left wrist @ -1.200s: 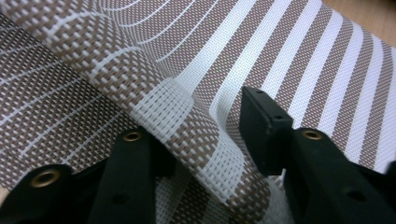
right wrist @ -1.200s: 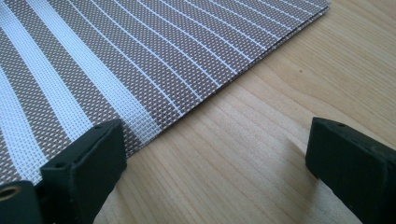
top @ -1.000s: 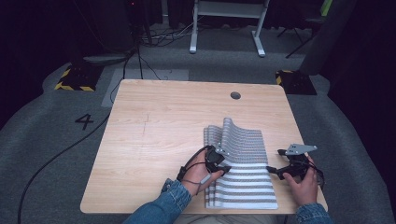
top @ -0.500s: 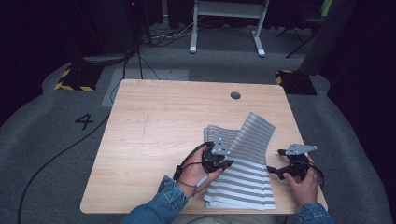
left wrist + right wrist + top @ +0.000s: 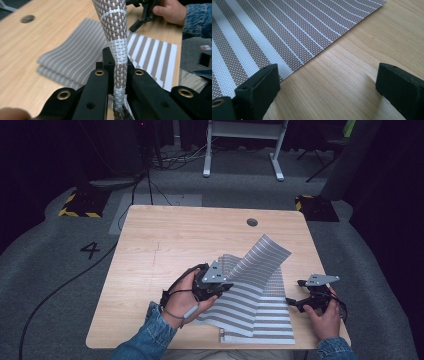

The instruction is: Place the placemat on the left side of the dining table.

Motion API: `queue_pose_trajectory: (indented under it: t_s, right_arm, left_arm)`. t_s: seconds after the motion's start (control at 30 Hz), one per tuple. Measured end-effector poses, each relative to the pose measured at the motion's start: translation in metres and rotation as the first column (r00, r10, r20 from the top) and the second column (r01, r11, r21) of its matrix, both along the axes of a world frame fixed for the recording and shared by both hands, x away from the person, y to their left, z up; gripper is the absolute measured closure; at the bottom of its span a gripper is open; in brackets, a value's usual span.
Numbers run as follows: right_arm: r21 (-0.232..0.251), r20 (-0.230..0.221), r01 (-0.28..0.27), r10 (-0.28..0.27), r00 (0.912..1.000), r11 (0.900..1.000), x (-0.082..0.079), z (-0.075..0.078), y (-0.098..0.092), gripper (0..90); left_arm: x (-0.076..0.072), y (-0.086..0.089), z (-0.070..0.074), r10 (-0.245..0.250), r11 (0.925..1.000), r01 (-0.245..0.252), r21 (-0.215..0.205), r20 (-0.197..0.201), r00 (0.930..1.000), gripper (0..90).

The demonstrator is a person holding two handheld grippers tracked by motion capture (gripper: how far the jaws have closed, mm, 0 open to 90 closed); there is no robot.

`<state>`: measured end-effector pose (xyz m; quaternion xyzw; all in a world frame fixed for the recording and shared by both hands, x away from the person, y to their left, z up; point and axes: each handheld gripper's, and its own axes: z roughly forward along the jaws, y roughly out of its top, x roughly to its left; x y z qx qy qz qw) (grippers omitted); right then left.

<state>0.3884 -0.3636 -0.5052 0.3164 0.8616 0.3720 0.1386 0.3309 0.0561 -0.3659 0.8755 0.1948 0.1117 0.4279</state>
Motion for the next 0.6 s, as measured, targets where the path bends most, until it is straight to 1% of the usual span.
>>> queue_pose_trajectory:
  t_s: [0.03,0.1,0.13,0.17,0.2,0.23,0.27,0.3,0.37,0.4,0.5,0.53,0.6]
  right_arm:
    - [0.0,0.0,0.0,0.0,1.0,1.0,0.0,0.0,0.0,5.4]
    - [0.0,-0.001,0.0,0.0,1.0,1.0,0.0,0.0,0.0,5.4]
    - [0.0,0.0,0.0,0.0,1.0,1.0,0.0,0.0,0.0,5.4]
    - [0.001,-0.001,0.0,0.0,1.0,1.0,0.0,0.0,0.0,5.4]
    - [0.001,0.0,0.0,0.0,1.0,1.0,0.0,0.0,0.0,5.4]
    - [0.001,0.0,0.0,0.0,1.0,1.0,0.0,0.0,0.0,5.4]
    - [0.001,-0.001,0.0,0.0,1.0,1.0,0.0,0.0,0.0,5.4]
    - [0.001,0.0,0.0,0.0,1.0,1.0,0.0,0.0,0.0,5.4]
    - [0.001,0.002,-0.003,0.003,1.0,1.0,0.0,0.0,0.0,5.4]
    - [0.0,0.002,-0.004,0.004,1.0,1.0,0.0,0.0,0.0,5.4]
    - [0.0,0.002,-0.004,0.004,1.0,1.0,0.0,0.0,0.0,5.4]
    - [0.0,0.002,-0.004,0.004,1.0,1.0,0.0,0.0,0.0,5.4]
    - [0.0,0.002,-0.004,0.004,1.0,1.0,0.0,0.0,0.0,5.4]
  left_arm:
    - [-0.001,0.004,0.002,0.011,0.9999,-0.011,-0.011,0.001,0.9999,88.7]
    - [-0.003,0.012,0.005,0.027,0.9995,-0.027,-0.013,0.009,0.9996,88.7]
    - [-0.003,0.012,0.005,0.027,0.9995,-0.027,-0.013,0.009,0.9996,88.7]
    - [-0.004,0.02,0.008,0.048,0.9988,-0.048,-0.012,0.017,0.9987,88.7]
    - [-0.005,0.024,0.01,0.053,0.9985,-0.053,-0.013,0.02,0.9984,88.6]
    - [-0.006,0.028,0.012,0.062,0.9981,-0.062,0.001,0.028,0.9977,88.6]
    - [-0.007,0.031,0.013,0.078,0.9969,-0.078,0.004,0.044,0.996,88.7]
    - [-0.007,0.035,0.015,0.083,0.9964,-0.084,0.011,0.047,0.9954,88.7]
    - [-0.008,0.041,0.017,0.091,0.9958,-0.091,0.009,0.048,0.9947,88.7]
    - [-0.009,0.043,0.019,0.098,0.995,-0.099,0.011,0.056,0.9936,88.6]
    - [-0.01,0.048,0.021,0.107,0.9943,-0.107,-0.001,0.05,0.993,88.6]
    - [-0.01,0.054,0.022,0.13,0.9913,-0.129,-0.027,0.036,0.9909,88.6]
    - [-0.008,0.06,0.023,0.141,0.9898,-0.14,-0.03,0.039,0.9893,88.6]
